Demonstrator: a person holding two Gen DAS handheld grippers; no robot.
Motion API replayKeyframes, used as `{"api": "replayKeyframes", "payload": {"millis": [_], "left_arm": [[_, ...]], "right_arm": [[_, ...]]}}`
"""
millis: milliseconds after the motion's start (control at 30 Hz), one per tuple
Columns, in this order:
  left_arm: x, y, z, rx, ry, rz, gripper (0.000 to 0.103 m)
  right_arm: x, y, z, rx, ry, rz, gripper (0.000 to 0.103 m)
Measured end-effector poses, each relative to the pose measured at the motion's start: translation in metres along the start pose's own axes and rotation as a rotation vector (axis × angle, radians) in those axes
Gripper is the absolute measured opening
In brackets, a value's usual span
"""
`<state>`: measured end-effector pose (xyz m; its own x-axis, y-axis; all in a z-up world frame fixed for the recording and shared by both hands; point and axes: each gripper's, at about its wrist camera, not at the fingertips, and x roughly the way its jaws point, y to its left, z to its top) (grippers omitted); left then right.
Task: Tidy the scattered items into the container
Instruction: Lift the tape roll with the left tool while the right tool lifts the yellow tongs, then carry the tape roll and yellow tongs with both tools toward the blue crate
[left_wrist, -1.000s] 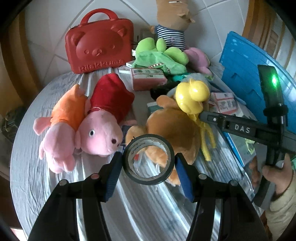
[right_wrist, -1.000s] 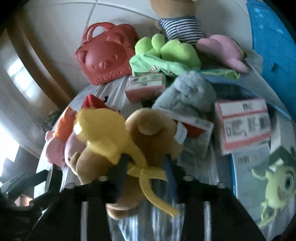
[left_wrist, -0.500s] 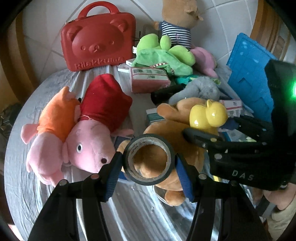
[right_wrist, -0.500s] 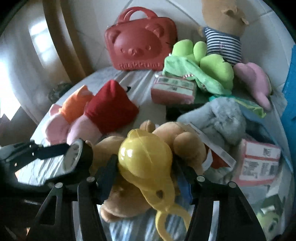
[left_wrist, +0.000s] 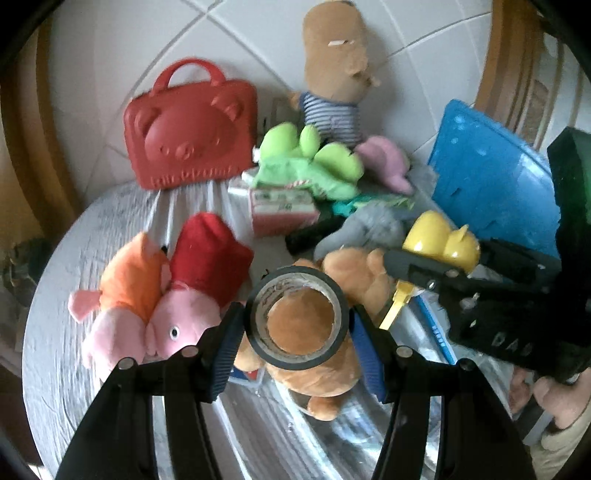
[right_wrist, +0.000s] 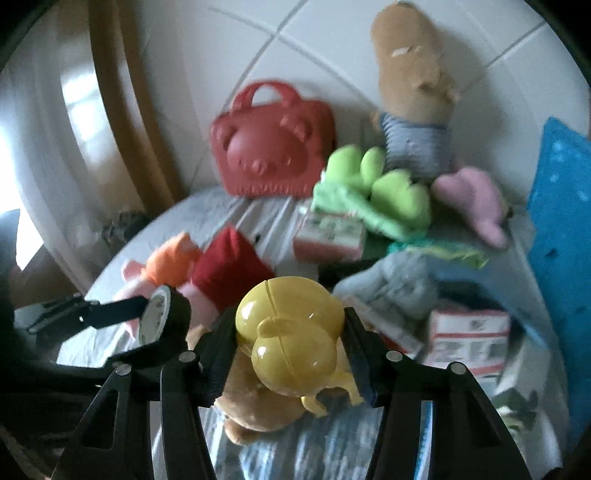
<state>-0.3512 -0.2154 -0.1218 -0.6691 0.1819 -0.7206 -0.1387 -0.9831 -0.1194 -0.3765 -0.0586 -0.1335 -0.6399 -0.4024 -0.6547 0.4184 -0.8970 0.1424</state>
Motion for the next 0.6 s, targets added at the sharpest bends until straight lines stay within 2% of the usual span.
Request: {"api": "replayKeyframes", "payload": {"millis": [267, 600], "left_arm": [[-0.040, -0.045, 0.019, 0.066, -0.081, -0.052, 0.057], [-0.064, -0.123, 0.042, 0.049, -0.161, -0.013, 0.057]], "right_arm": [[-0.068, -0.007, 0.021, -0.004, -0.073, -0.048, 0.054], [-0.142, -0.059, 0.043, -0.041, -0.129, -0.026, 0.054]]}}
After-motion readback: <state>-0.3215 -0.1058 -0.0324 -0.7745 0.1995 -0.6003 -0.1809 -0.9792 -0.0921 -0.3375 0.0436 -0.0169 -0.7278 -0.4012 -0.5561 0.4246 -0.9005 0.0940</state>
